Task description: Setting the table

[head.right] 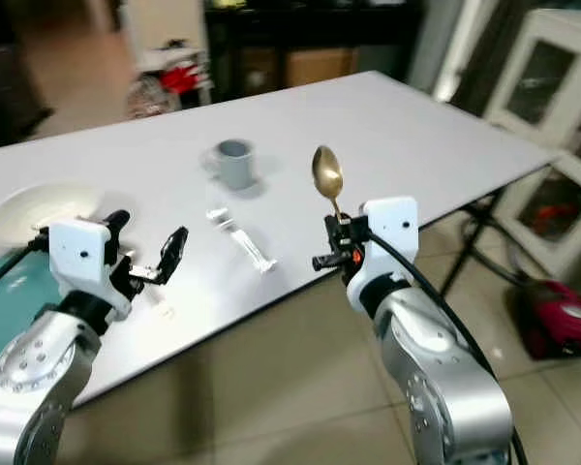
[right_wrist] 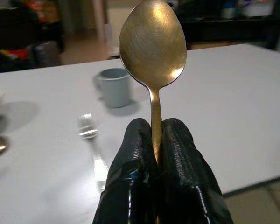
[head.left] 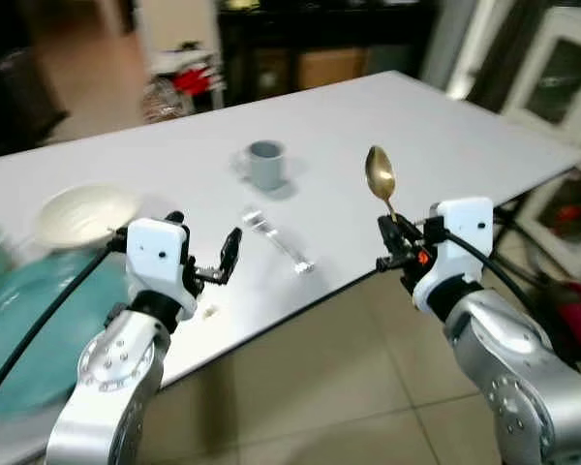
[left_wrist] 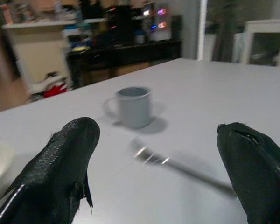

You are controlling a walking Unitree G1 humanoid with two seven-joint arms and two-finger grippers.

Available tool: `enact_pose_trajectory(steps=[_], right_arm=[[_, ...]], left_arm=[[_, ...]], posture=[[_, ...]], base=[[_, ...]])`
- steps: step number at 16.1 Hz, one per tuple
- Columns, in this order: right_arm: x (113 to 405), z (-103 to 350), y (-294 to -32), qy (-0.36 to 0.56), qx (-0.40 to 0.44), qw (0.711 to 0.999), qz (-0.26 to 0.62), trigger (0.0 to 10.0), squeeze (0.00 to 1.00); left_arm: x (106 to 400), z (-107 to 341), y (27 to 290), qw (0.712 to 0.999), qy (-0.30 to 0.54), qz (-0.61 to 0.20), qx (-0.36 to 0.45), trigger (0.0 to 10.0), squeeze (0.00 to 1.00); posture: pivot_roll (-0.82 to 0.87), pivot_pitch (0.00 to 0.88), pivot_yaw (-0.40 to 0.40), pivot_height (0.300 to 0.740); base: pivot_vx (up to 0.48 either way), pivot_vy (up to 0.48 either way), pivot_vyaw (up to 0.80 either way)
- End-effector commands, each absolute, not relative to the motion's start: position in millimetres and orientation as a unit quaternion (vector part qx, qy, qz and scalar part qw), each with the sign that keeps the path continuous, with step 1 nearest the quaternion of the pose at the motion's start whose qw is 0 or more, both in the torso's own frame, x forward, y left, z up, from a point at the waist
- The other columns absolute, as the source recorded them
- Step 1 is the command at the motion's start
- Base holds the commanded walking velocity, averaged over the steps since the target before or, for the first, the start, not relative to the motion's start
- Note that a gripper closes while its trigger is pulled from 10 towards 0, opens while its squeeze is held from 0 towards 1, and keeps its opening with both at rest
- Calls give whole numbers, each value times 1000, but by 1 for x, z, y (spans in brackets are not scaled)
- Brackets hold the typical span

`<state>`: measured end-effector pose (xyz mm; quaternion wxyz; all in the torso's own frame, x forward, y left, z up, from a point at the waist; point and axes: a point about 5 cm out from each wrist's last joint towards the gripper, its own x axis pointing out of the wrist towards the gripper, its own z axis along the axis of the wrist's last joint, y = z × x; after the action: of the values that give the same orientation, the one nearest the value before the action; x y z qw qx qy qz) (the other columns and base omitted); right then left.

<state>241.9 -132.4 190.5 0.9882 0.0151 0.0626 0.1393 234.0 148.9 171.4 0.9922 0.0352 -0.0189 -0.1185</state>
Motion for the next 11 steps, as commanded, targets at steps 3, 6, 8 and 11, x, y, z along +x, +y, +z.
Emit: enact_pose_trajectory(steps=[3, 6, 8, 11], right_arm=[[246, 185, -140, 90, 3, 986, 143, 10000, 0], [252, 180, -138, 113, -31, 977, 180, 10000, 0], [259, 178, -137, 119, -50, 972, 195, 10000, 0], [282, 172, -132, 143, -78, 959, 231, 10000, 0]], left_arm=[[232, 172, 145, 992, -21, -121, 32, 10000, 0], [227, 173, 149, 993, -17, -114, 36, 10000, 0], [224, 173, 151, 993, -15, -111, 36, 10000, 0], [217, 174, 155, 993, -9, -111, 44, 10000, 0]], posture=[[-70, 0, 14, 740], [-47, 0, 5, 740], [-29, 0, -6, 740], [-2, 0, -25, 740]], base=[[324, 0, 0], [321, 0, 0], [309, 0, 0], [0, 0, 0]])
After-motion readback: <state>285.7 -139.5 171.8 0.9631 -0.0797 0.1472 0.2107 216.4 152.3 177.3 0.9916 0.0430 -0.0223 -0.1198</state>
